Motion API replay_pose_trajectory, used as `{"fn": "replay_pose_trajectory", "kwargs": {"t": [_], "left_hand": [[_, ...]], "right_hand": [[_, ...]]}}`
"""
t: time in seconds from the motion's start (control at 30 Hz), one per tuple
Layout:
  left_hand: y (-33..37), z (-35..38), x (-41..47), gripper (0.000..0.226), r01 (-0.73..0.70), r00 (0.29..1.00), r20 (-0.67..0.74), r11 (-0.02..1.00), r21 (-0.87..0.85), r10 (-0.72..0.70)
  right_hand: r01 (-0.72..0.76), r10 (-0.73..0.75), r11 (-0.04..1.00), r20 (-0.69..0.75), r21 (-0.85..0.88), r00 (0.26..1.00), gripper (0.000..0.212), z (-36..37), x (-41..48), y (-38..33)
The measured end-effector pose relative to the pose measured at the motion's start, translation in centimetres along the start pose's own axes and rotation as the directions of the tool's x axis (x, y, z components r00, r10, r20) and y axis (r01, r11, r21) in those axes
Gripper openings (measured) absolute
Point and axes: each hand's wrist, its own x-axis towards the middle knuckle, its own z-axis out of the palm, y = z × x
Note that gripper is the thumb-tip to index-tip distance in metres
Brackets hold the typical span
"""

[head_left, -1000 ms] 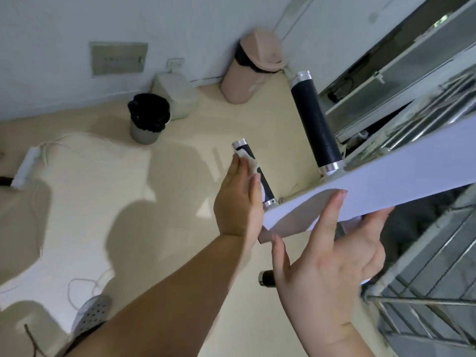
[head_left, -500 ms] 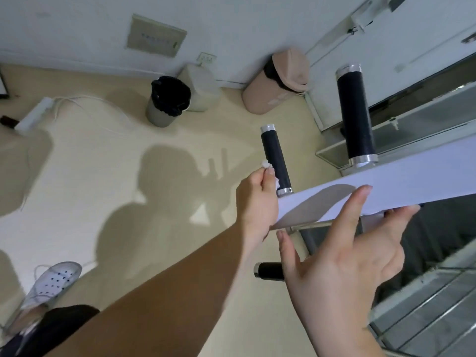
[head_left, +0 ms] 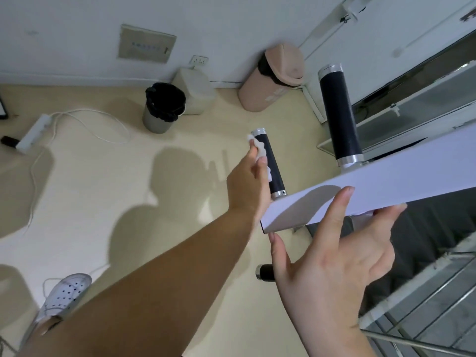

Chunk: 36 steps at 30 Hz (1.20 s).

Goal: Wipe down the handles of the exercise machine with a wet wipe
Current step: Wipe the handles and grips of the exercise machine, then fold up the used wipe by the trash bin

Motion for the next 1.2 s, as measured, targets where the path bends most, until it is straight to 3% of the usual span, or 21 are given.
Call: {"fn": "replay_pose_trajectory", "kwargs": {"t": [0.1,0.17,0.27,0.37,0.47,0.57,0.67,0.83,0.93,1.07,1.2], "left_hand": [[0.3,-0.5,1.7,0.037,-0.2,0.978,-0.009,0.953,0.228,0.208],[-0.5,-1.7,1.1,0.031,-0.377,0.926,0.139,0.818,0.434,0.352],[-2.3,-4.8,0.1,0.026,-0.469,0.883,0.25,0.733,0.493,0.396],[-2.2,-8.8,-0.2,0.021,-0.416,0.904,0.142,0.755,0.507,0.403],[-1.0,-12.2,-0.2,0.015,-0.229,0.967,0.002,0.868,0.44,0.254],[0.5,-15.2,-0.4,0.019,-0.075,0.98,-0.151,0.95,0.302,0.126],[2.1,-17.4,-0.6,0.017,-0.014,0.962,-0.26,0.967,0.255,0.082],[4.4,-20.4,2.3,0.017,0.019,0.961,-0.273,0.97,0.241,0.049],[6.5,-22.0,5.4,0.013,0.017,0.982,-0.191,0.985,0.173,0.017],[10.1,-23.7,9.8,0.014,0.06,0.993,-0.107,0.994,0.091,-0.05],[13.1,-25.7,14.3,0.012,0.091,0.987,-0.144,0.986,0.141,-0.07]], "right_hand": [[0.011,-0.01,1.0,-0.04,0.026,0.999,0.096,0.2,0.1,0.2],[0.038,-0.033,0.998,-0.089,0.058,0.995,0.091,0.8,0.1,0.3],[0.134,-0.12,0.977,-0.094,0.165,0.988,0.082,2.5,-0.3,0.0],[0.3,-0.271,0.911,-0.136,0.284,0.953,0.068,4.4,-1.2,-0.7],[0.399,-0.395,0.797,-0.109,0.454,0.912,0.055,5.8,-0.8,-2.6],[0.404,-0.435,0.779,-0.049,0.48,0.899,0.052,6.9,1.1,-4.8],[0.359,-0.386,0.804,-0.042,0.474,0.921,0.049,7.6,3.3,-6.9],[0.24,-0.299,0.892,0.1,0.383,0.949,0.058,8.0,5.9,-9.5],[0.209,-0.284,0.898,0.148,0.388,0.947,0.063,8.0,6.8,-12.7],[0.237,-0.41,0.736,0.139,0.635,0.901,0.071,7.7,9.6,-20.8],[0.012,-0.367,0.575,0.246,0.818,0.897,0.067,7.8,14.3,-26.8]]}}
